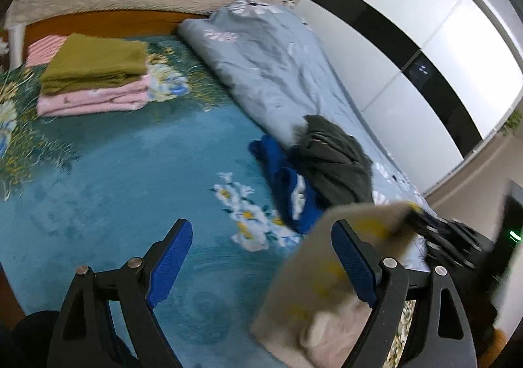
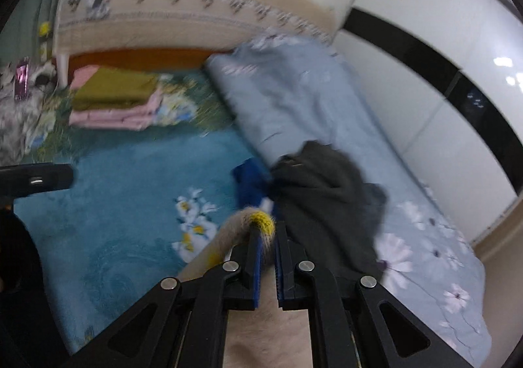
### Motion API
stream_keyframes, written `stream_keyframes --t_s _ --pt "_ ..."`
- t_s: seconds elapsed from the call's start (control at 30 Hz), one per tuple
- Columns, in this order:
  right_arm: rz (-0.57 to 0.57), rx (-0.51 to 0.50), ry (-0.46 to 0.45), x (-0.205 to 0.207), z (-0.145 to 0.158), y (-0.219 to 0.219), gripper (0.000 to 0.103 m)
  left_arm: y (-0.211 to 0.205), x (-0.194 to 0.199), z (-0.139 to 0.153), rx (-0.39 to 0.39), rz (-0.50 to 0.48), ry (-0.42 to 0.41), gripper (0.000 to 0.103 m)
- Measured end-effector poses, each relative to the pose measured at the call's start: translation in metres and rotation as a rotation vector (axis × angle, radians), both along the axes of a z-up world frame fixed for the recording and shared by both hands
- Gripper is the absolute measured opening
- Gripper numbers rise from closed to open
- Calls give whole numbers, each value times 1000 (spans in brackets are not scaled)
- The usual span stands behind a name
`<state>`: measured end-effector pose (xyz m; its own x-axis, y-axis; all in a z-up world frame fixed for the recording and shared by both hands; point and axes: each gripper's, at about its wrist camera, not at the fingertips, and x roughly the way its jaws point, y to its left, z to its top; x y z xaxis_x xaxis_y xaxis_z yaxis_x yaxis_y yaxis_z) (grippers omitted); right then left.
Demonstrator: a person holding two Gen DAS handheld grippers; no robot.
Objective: Fold clothes
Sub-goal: 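Carry the sweater with the right gripper and lay it onto the blanket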
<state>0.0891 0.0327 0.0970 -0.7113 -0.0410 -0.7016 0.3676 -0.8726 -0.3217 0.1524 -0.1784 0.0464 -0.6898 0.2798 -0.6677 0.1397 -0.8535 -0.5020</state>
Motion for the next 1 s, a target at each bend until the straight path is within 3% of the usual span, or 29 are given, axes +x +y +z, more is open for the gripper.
stream_keyframes --t_s 0.23,0.33,0.4,0.47,0.53,0.6,0.77,0.87,1.0 --pt "-101 -54 -182 -93 -69 -16 7 -9 -11 -23 8 28 -64 88" --pt "-145 -80 -283 -111 -95 -3 11 -2 -20 -32 -9 10 -88 88" --pt "-147 -99 -302 -113 -99 5 12 4 -26 -38 -22 -5 -102 88" --pt "-110 -101 -303 -107 -92 12 21 10 -32 -44 -33 -18 -117 88" --pt "-66 -93 -297 -98 -84 18 49 17 -38 -53 -31 -27 -137 88" --pt "-14 -80 -273 -83 -71 28 60 27 -45 -61 -33 -45 -159 88" --pt "-54 -144 -263 -57 -60 63 61 56 -59 -80 -67 -112 -212 88" --pt "-101 -200 -268 -40 -60 88 69 63 -62 -87 -76 -128 -224 87" --pt "-143 -245 -347 16 -111 99 72 69 -63 -92 -117 -139 -217 88"
